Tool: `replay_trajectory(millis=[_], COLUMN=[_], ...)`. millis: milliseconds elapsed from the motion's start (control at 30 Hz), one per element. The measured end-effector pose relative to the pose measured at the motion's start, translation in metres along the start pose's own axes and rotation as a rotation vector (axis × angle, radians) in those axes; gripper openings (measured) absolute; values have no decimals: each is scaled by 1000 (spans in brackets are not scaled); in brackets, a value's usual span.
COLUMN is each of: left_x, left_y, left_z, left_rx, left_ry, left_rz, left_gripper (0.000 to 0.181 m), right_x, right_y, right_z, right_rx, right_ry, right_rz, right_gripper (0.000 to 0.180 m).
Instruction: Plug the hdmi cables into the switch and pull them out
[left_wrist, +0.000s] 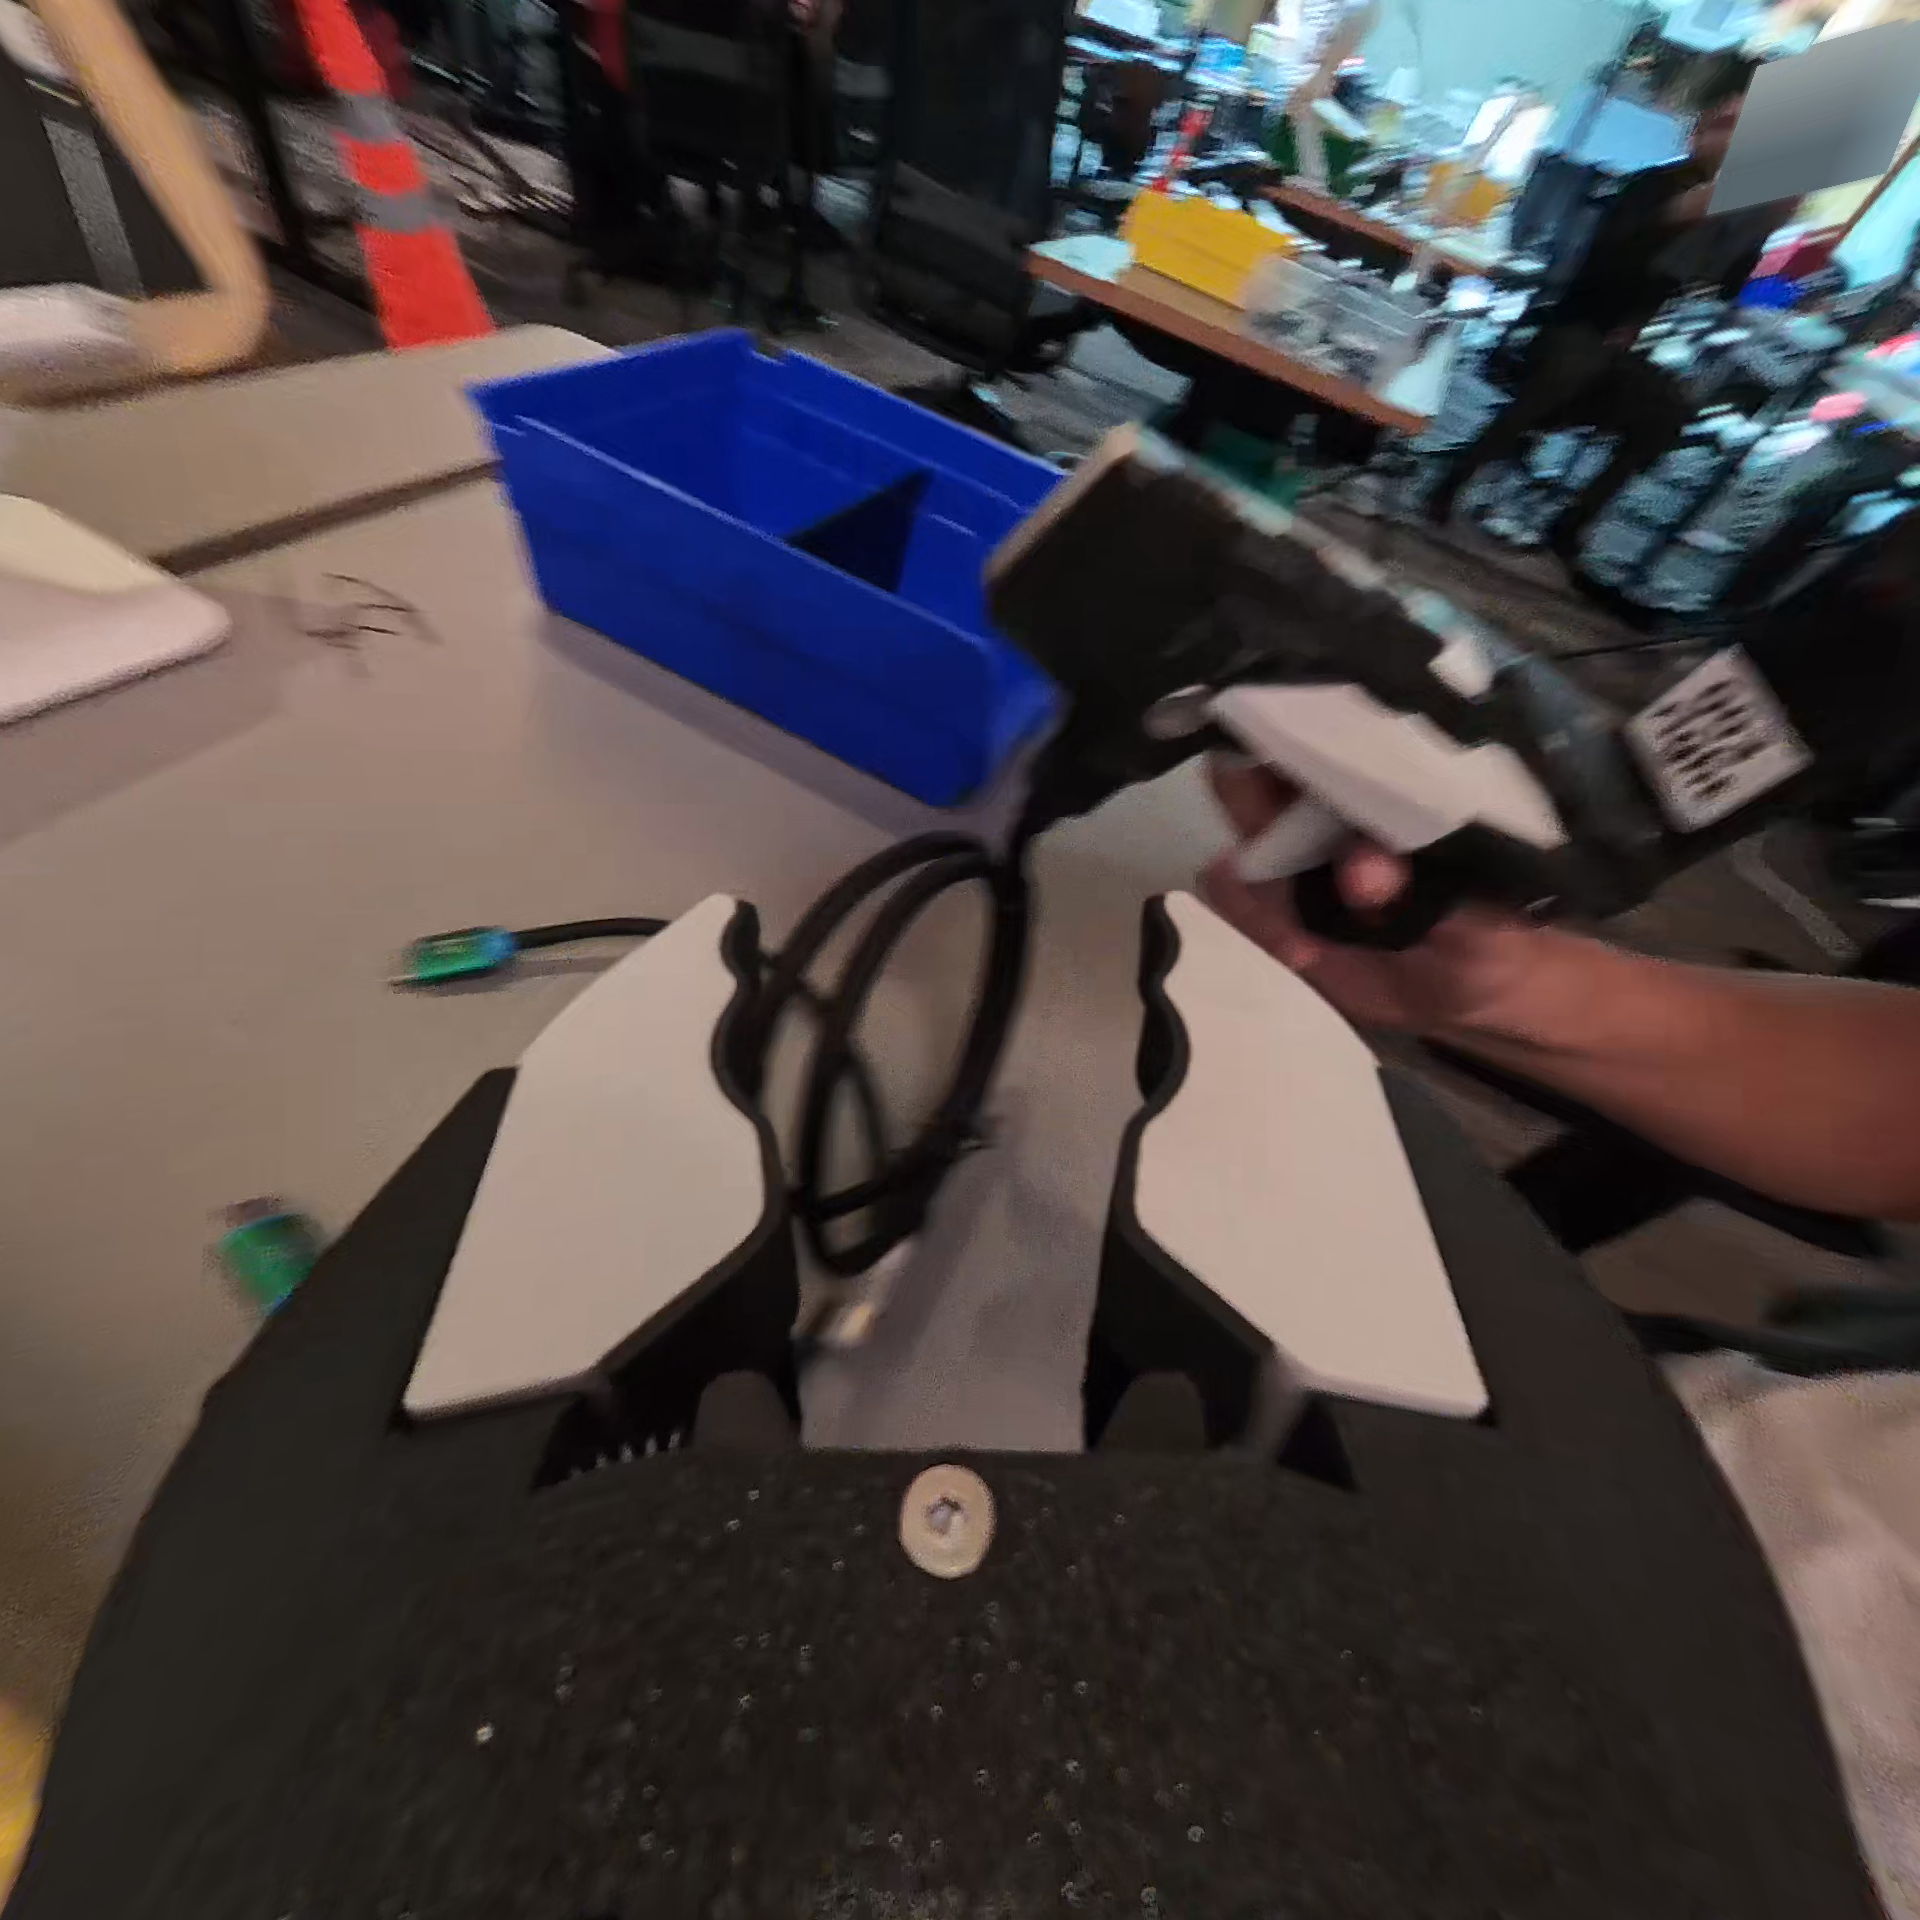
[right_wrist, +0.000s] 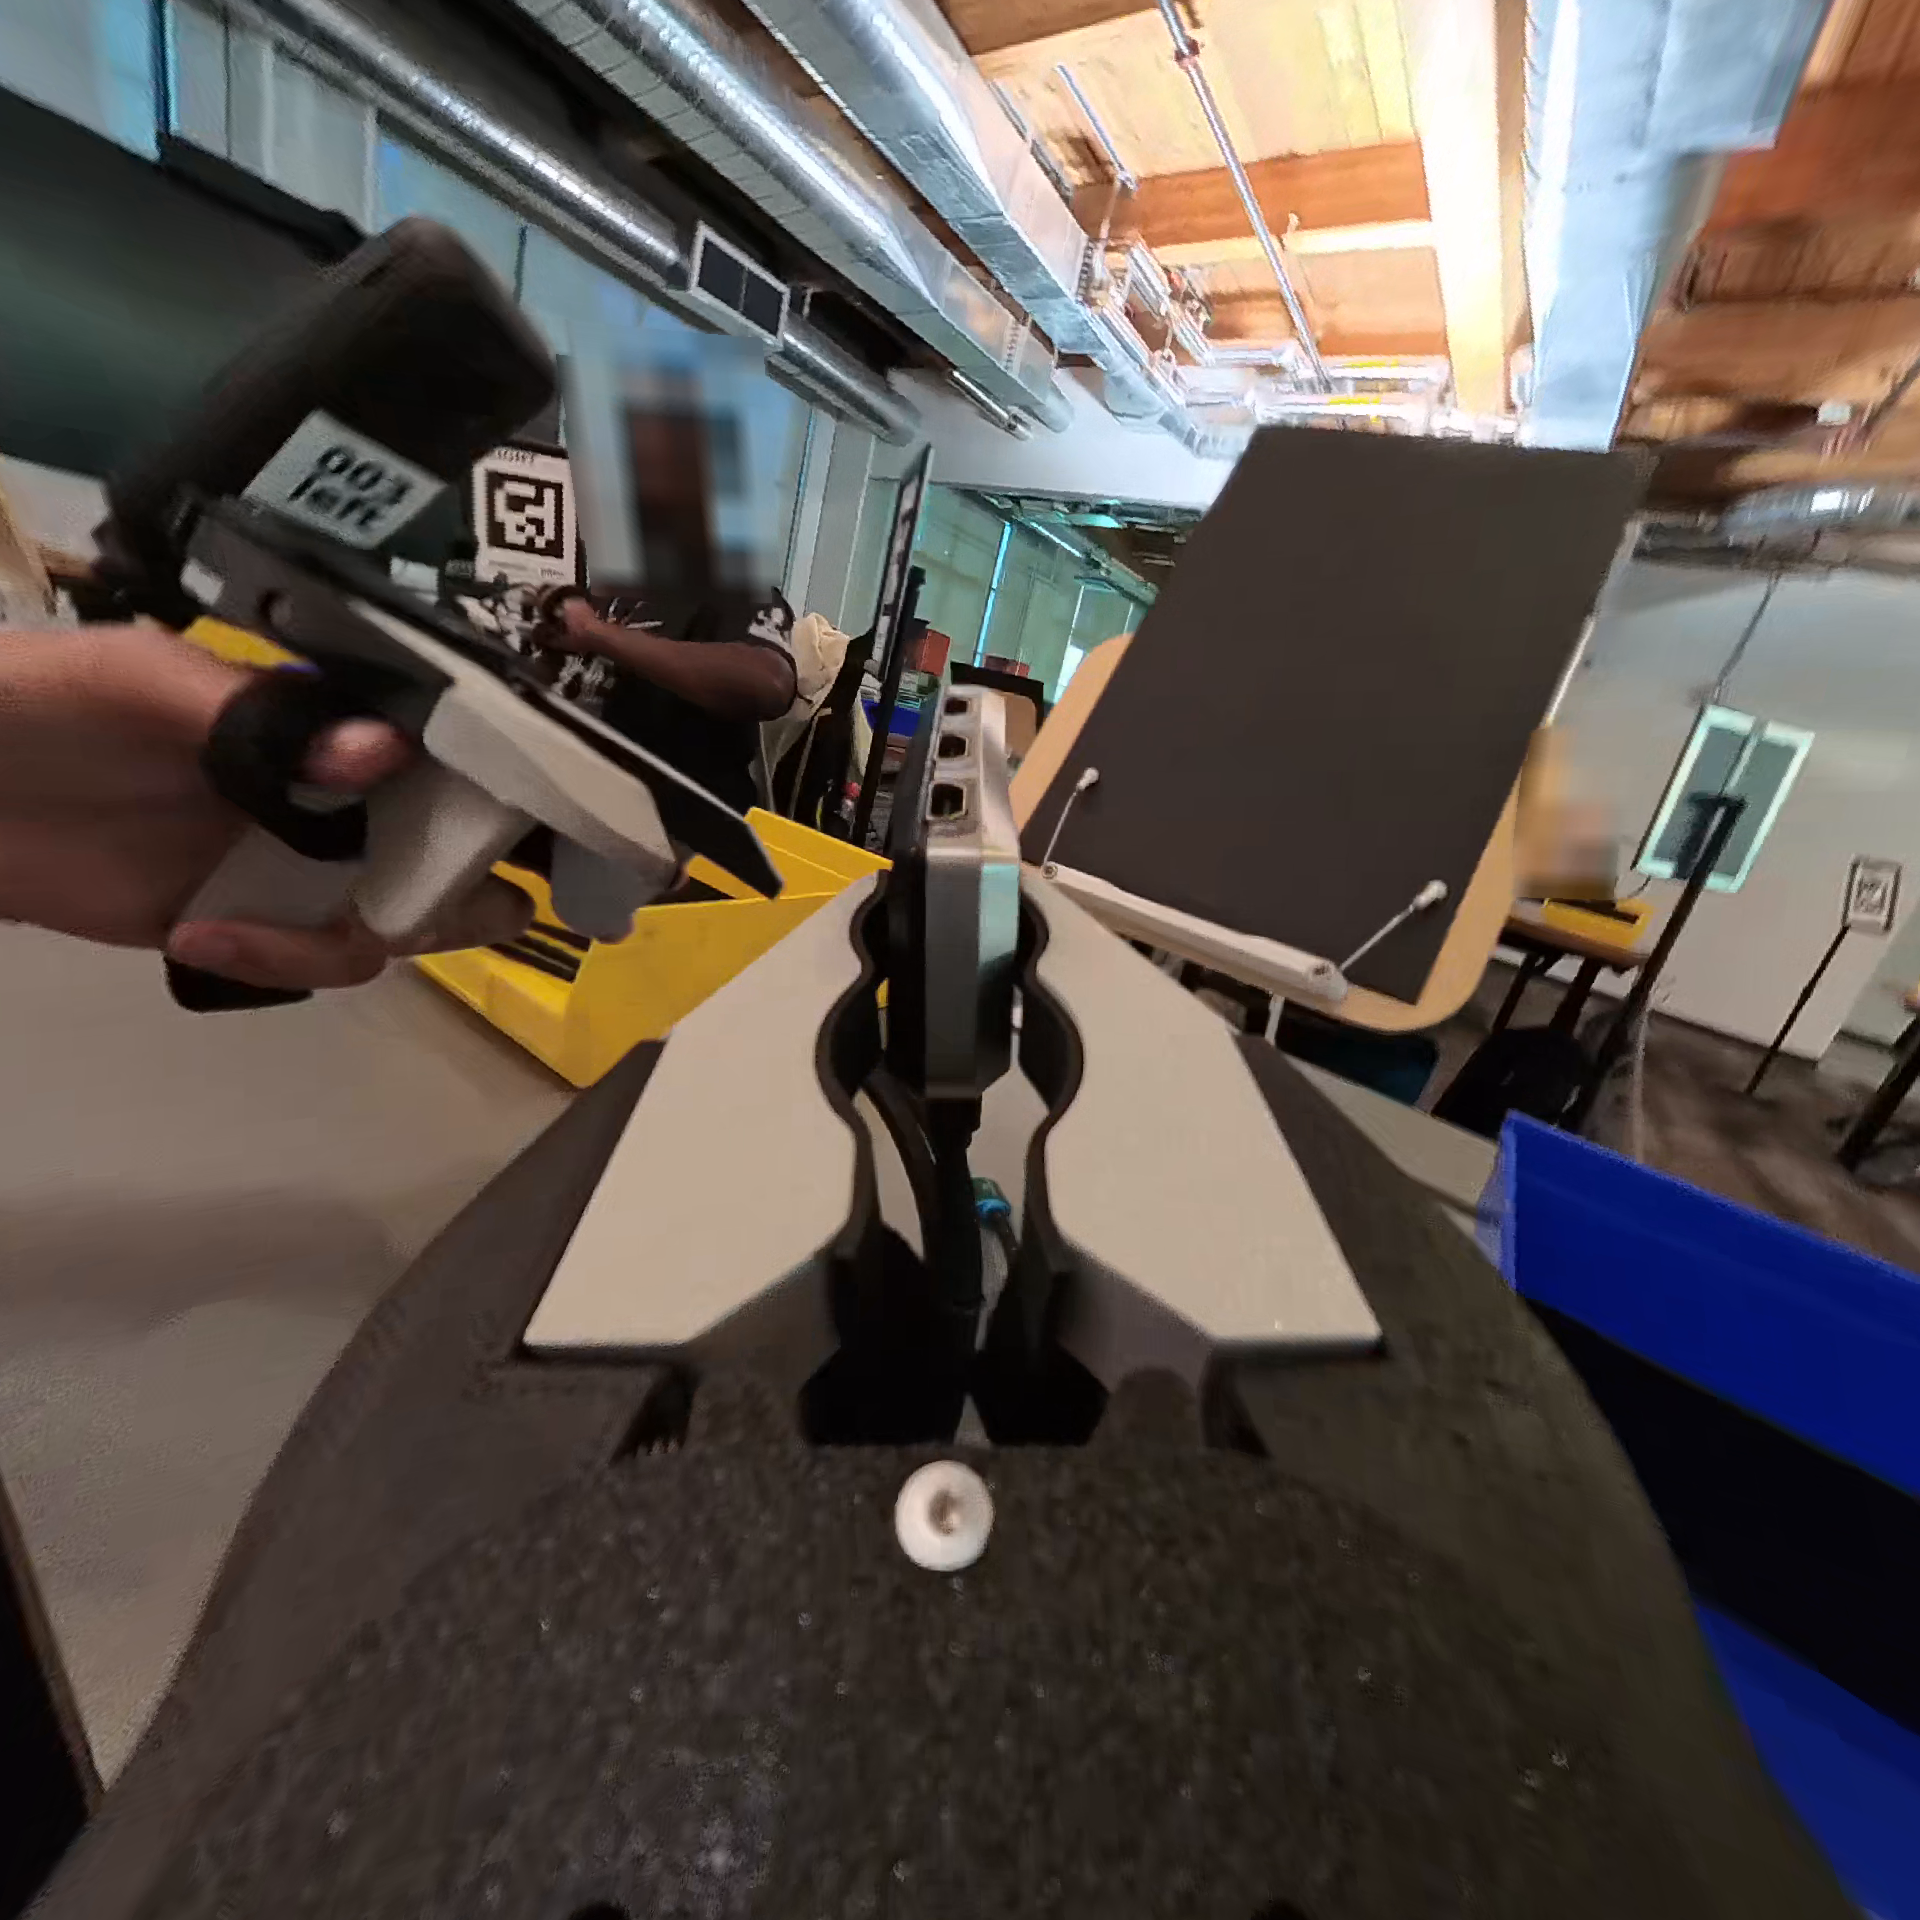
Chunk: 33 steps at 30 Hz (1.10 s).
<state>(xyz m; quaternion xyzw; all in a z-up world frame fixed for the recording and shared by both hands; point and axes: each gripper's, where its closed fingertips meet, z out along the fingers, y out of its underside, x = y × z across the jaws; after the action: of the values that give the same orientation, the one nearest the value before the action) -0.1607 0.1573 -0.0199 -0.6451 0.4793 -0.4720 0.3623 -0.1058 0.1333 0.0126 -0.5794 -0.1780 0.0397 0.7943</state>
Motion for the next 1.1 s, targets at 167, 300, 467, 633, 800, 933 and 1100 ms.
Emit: replay_trajectory(millis=[167,300,467,633,800,933,1100], left_x=[46,59,57,57,50,48,67], left_y=[-14,-26,-30,-34,-52,-41,3], left_z=[18,17,7,-4,-27,-28,-2], left_rx=[96,160,179,117,98,5,-153], left_ry=[211,245,261,192,26,-77,48], left_rz=[-262,-360,-398,-250,33,332,436], left_gripper=[77,81,60,58,58,58,58], right_x=[-28,-38,-48,-66,-67,-53,-49], right_y=[-10,-10,-23,-27,-46,-50,-31], right_z=[-1,0,-1,-2,-14,-18,-14], right_rx=[34,19,58,2,-128,-281,-309], right_ry=[24,61,64,-159,-463,-598,-633], right_rz=[-184,-258,-290,-150,116,459,586], right_gripper=[20,20,21,38,42,70,75])
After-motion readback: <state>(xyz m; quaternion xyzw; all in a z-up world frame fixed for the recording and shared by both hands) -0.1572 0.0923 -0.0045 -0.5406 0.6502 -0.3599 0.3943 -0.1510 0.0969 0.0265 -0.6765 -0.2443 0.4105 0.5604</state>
